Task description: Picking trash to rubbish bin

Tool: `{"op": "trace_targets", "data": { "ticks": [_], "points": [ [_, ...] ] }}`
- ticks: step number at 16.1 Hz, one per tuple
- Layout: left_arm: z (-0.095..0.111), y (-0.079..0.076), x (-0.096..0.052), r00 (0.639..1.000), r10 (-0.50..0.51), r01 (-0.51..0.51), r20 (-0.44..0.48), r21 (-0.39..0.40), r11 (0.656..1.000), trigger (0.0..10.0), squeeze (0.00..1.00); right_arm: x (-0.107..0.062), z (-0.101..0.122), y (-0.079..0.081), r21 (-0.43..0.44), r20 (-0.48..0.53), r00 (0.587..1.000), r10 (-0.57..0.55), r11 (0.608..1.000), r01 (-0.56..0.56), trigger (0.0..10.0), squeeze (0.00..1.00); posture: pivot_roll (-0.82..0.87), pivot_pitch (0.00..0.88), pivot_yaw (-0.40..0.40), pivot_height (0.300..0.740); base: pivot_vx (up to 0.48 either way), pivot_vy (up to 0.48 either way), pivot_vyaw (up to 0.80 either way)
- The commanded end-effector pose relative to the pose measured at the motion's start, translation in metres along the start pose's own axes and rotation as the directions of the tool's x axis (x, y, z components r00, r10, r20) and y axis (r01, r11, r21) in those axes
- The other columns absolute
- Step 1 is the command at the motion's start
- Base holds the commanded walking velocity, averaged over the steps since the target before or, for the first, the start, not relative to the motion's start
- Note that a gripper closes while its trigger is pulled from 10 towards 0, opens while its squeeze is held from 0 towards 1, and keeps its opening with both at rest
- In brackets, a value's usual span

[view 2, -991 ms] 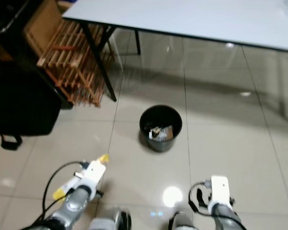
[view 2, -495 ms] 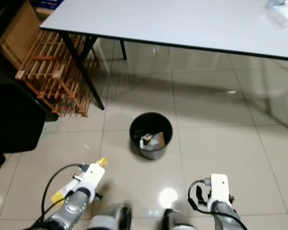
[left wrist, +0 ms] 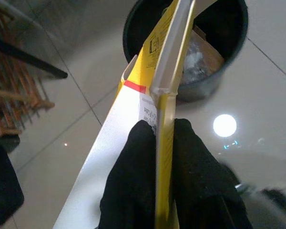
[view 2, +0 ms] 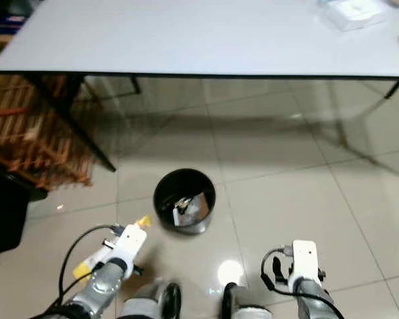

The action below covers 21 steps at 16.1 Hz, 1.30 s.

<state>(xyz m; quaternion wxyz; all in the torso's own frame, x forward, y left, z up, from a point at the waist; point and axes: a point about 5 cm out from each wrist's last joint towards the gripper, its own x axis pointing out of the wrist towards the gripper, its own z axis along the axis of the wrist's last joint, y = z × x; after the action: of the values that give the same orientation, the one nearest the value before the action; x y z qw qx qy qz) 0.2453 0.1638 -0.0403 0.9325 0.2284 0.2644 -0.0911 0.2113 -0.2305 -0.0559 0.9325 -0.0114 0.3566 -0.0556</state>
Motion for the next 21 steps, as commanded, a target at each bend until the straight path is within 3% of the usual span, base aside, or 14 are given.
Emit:
{"op": "trace_targets", "data": {
  "ticks": [1, 18, 21],
  "points": [
    [-0.0214, 0.0066, -0.0077, 0.997, 0.011, -0.01, -0.072, 0.006, 1.0, 10.0, 0.0, -0.0017, -0.0114, 0.0121, 0.019, -0.038, 0.999, 0.03, 0.999, -0.03, 10.0, 0.0, 0.06, 0.244, 0.081, 0.74, 0.315, 0.0, 0.0],
    [-0.0181, 0.0063, -0.0064, 0.998, 0.013, -0.012, -0.06, 0.014, 1.0, 10.0, 0.0, -0.0016, -0.0117, 0.0141, 0.003, -0.043, 0.998, 0.039, 0.999, -0.039, 10.0, 0.0, 0.06, 0.244, 0.082, 0.74, 0.314, 0.0, 0.0],
    [-0.0156, 0.0052, -0.0055, 0.999, 0.009, -0.009, -0.05, 0.003, 1.0, 10.0, 0.0, -0.0013, -0.0111, 0.014, 0.0, -0.043, 0.998, 0.043, 0.999, -0.043, 10.0, 0.0, 0.06, 0.245, 0.08, 0.74, 0.0, 0.0, 0.0]
  ]
}}
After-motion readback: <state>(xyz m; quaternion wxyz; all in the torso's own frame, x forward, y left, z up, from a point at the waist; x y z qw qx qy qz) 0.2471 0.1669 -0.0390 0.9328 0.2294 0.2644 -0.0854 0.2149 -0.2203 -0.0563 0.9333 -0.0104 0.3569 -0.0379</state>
